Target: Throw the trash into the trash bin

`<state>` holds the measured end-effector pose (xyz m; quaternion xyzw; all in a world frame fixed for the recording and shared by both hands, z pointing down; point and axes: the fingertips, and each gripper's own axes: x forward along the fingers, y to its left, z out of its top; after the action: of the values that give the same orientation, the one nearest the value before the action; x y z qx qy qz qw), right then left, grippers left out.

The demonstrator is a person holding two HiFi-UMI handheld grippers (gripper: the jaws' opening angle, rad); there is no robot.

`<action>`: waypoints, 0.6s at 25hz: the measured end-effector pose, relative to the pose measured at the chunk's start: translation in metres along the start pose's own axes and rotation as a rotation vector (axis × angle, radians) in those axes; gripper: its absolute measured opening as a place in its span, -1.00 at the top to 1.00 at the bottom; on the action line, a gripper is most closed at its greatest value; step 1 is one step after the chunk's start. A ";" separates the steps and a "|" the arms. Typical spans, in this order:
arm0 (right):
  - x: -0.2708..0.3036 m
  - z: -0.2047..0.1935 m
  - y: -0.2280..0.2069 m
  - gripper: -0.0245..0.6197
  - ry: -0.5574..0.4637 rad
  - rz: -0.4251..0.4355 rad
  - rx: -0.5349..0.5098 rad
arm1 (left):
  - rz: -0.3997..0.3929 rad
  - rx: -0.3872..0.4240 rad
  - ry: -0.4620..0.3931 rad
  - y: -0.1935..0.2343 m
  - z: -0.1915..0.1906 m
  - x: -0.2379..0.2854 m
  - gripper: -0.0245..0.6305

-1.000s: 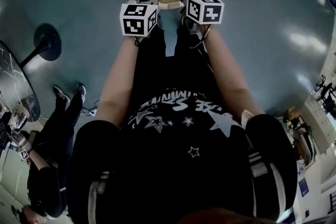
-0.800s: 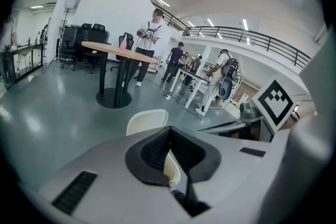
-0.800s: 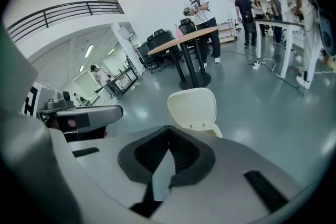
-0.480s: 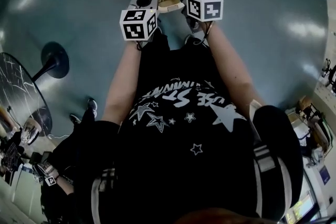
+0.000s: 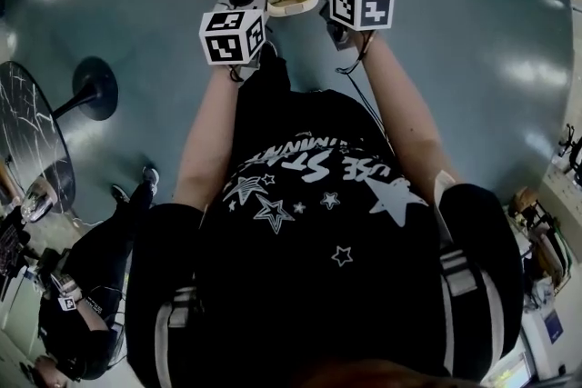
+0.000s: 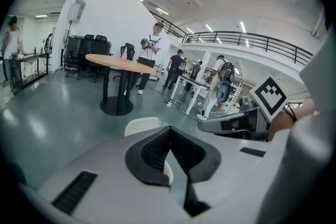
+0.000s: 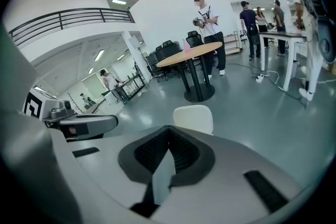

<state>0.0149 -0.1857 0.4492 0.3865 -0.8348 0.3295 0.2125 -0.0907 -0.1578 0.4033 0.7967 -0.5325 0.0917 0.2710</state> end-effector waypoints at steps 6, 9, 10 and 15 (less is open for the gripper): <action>-0.035 -0.014 -0.003 0.90 -0.028 0.023 -0.004 | 0.044 -0.001 -0.029 -0.019 -0.010 -0.019 0.89; -0.058 -0.022 -0.001 0.90 -0.046 0.037 -0.001 | 0.054 0.005 -0.041 -0.038 -0.017 -0.032 0.89; -0.065 -0.027 -0.001 0.90 -0.047 0.045 -0.003 | 0.057 0.008 -0.045 -0.045 -0.019 -0.036 0.89; -0.099 -0.044 0.006 0.90 -0.060 0.072 -0.043 | 0.072 0.011 -0.079 -0.073 -0.031 -0.059 0.89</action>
<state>0.0747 -0.1014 0.4166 0.3614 -0.8610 0.3072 0.1834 -0.0456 -0.0738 0.3792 0.7815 -0.5705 0.0726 0.2417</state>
